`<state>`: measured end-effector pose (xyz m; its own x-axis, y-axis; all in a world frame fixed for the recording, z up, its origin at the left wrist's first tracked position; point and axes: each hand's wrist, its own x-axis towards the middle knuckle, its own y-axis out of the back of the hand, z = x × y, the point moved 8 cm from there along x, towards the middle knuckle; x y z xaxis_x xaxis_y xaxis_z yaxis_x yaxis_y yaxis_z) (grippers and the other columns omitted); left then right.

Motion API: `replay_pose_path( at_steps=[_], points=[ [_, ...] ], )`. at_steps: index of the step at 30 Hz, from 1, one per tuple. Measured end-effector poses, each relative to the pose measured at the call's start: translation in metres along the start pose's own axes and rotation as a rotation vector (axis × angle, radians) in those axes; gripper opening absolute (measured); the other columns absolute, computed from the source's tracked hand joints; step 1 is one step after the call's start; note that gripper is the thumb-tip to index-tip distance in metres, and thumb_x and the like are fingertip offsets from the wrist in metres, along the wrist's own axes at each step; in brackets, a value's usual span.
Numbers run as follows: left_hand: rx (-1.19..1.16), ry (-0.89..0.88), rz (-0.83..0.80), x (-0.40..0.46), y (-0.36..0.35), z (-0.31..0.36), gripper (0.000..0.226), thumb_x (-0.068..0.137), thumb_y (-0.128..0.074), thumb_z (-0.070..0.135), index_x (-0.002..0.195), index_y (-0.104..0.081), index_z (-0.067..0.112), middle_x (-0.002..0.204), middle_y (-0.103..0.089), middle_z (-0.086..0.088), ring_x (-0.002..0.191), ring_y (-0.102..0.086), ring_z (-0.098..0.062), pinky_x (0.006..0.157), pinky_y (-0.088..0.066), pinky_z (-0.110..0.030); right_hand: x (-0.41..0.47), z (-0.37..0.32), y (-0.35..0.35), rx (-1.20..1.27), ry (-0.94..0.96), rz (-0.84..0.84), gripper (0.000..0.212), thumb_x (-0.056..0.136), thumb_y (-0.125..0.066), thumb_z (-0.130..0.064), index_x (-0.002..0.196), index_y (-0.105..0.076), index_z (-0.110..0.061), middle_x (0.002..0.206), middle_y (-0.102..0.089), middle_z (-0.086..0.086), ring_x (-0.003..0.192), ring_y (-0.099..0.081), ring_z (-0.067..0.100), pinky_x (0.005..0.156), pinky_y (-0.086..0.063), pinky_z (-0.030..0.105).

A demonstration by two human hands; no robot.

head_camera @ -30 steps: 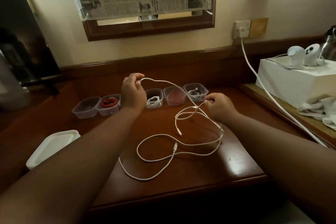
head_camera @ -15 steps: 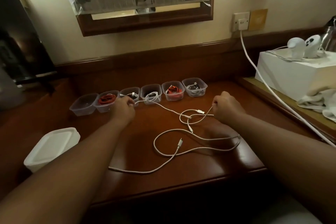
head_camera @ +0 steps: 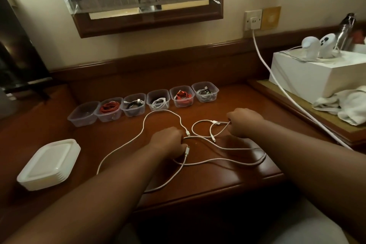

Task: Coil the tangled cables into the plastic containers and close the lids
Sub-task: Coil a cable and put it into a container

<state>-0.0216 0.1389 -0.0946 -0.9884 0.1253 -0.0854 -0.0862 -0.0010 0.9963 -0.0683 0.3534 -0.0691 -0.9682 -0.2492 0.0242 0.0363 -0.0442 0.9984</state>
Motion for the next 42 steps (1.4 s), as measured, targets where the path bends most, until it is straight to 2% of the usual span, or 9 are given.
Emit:
replay_pose_path(
  at_steps=[11, 17, 22, 24, 27, 31, 33, 36, 42],
  points=[
    [-0.194, 0.120, -0.088, 0.015, -0.001, 0.003, 0.013, 0.098, -0.056, 0.017, 0.100, -0.069, 0.012, 0.100, -0.068, -0.007, 0.089, -0.067, -0.021, 0.082, -0.058, -0.034, -0.024, 0.044, -0.007, 0.120, -0.171, -0.022, 0.019, 0.093, -0.053, -0.036, 0.107, -0.062, -0.026, 0.092, -0.059, -0.002, 0.083, -0.058, 0.022, 0.063, -0.047, 0.031],
    [-0.649, -0.020, 0.202, 0.010, 0.044, 0.052, 0.007, 0.103, -0.046, 0.020, 0.105, -0.053, 0.019, 0.096, -0.059, -0.005, 0.079, -0.058, -0.016, 0.061, -0.047, -0.028, -0.048, 0.062, 0.009, 0.191, -0.194, 0.154, 0.024, 0.096, -0.046, -0.051, 0.090, -0.055, -0.029, 0.082, -0.054, -0.006, 0.073, -0.051, 0.019, 0.062, -0.041, 0.030],
    [-0.917, -0.195, 0.420, -0.005, 0.094, 0.084, 0.008, 0.104, -0.044, 0.014, 0.103, -0.051, 0.015, 0.084, -0.056, -0.003, 0.068, -0.051, -0.011, 0.054, -0.043, -0.017, -0.056, 0.074, 0.023, 0.439, -0.143, 0.212, 0.024, 0.094, -0.057, -0.043, 0.078, -0.058, -0.025, 0.077, -0.061, -0.003, 0.074, -0.059, 0.020, 0.061, -0.045, 0.032],
    [-1.054, -0.243, 0.371, -0.011, 0.105, 0.091, 0.009, 0.104, -0.043, 0.012, 0.103, -0.053, 0.013, 0.080, -0.054, -0.005, 0.065, -0.048, -0.012, 0.052, -0.042, -0.018, -0.056, 0.068, 0.023, 0.616, -0.077, 0.079, 0.022, 0.093, -0.064, -0.035, 0.073, -0.063, -0.024, 0.072, -0.062, -0.004, 0.068, -0.059, 0.015, 0.059, -0.045, 0.030],
    [-1.175, -0.305, 0.212, -0.025, 0.118, 0.095, 0.012, 0.101, -0.047, 0.008, 0.096, -0.057, 0.012, 0.075, -0.055, -0.003, 0.064, -0.049, -0.014, 0.060, -0.042, -0.026, -0.071, 0.044, 0.016, 0.853, -0.007, -0.313, 0.023, 0.094, -0.060, -0.020, 0.074, -0.066, -0.011, 0.058, -0.051, 0.001, 0.050, -0.045, 0.013, 0.051, -0.038, 0.027],
    [-1.170, -0.404, -0.246, -0.054, 0.119, 0.091, 0.009, 0.092, -0.058, 0.016, 0.096, -0.065, 0.011, 0.081, -0.065, -0.004, 0.074, -0.062, -0.016, 0.069, -0.053, -0.026, -0.098, 0.008, 0.014, 0.953, 0.141, -0.658, 0.021, 0.093, -0.055, -0.015, 0.075, -0.065, -0.009, 0.059, -0.046, 0.000, 0.052, -0.040, 0.013, 0.054, -0.037, 0.026],
    [-1.114, -0.409, -0.320, -0.067, 0.117, 0.079, 0.021, 0.085, -0.062, 0.025, 0.098, -0.069, 0.011, 0.089, -0.069, -0.006, 0.083, -0.066, -0.018, 0.075, -0.055, -0.029, -0.105, -0.009, 0.016, 0.988, 0.193, -0.727, 0.022, 0.093, -0.052, -0.014, 0.074, -0.062, -0.010, 0.058, -0.042, -0.002, 0.051, -0.034, 0.013, 0.055, -0.032, 0.027],
    [-1.019, -0.317, -0.227, -0.069, 0.106, 0.063, 0.026, 0.086, -0.064, 0.030, 0.104, -0.071, 0.011, 0.092, -0.073, -0.003, 0.087, -0.067, -0.017, 0.077, -0.056, -0.029, -0.114, -0.030, 0.016, 1.029, 0.229, -0.799, 0.018, 0.090, -0.054, -0.017, 0.073, -0.056, -0.011, 0.055, -0.031, -0.002, 0.050, -0.026, 0.013, 0.054, -0.024, 0.028],
    [-0.923, -0.165, -0.375, -0.090, 0.051, 0.059, 0.046, 0.086, -0.058, 0.050, 0.110, -0.069, 0.012, 0.095, -0.074, -0.006, 0.089, -0.070, -0.021, 0.086, -0.054, -0.038, -0.104, -0.053, 0.021, 1.307, 0.229, -0.658, 0.014, 0.079, -0.057, -0.025, 0.073, -0.054, -0.013, 0.057, -0.026, -0.002, 0.053, -0.020, 0.015, 0.053, -0.020, 0.030]
  ],
)
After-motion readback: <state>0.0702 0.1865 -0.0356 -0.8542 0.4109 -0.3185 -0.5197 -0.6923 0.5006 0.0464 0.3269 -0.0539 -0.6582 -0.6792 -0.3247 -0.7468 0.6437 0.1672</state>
